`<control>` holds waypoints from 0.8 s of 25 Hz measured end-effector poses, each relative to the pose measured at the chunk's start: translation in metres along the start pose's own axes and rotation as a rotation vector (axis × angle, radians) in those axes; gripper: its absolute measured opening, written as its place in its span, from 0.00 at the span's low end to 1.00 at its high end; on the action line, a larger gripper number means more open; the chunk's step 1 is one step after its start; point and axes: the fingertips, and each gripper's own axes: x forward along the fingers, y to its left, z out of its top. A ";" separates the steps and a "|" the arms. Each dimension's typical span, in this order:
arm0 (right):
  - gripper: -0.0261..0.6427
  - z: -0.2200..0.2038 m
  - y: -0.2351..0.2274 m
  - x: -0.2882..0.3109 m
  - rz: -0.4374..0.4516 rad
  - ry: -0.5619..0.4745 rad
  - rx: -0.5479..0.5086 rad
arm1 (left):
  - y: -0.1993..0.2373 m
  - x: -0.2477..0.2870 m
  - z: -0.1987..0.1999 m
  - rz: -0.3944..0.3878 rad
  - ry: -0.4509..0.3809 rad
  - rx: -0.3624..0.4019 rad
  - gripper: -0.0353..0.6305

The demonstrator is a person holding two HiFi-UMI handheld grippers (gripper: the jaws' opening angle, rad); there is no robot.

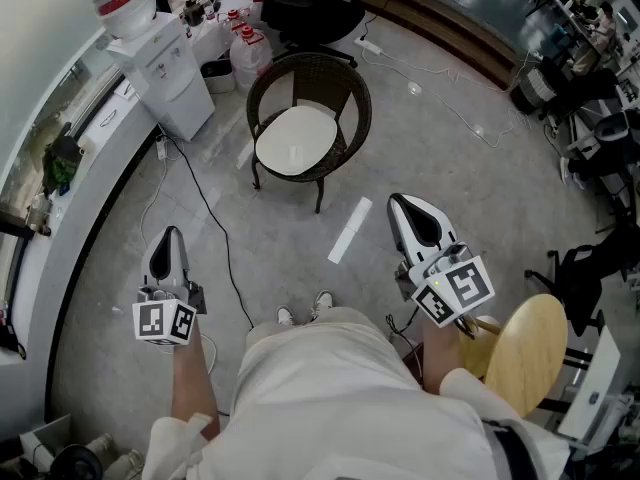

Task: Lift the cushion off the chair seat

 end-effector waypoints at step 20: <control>0.04 -0.005 -0.037 -0.006 0.035 -0.039 0.061 | -0.033 0.027 0.067 0.040 -0.156 0.026 0.10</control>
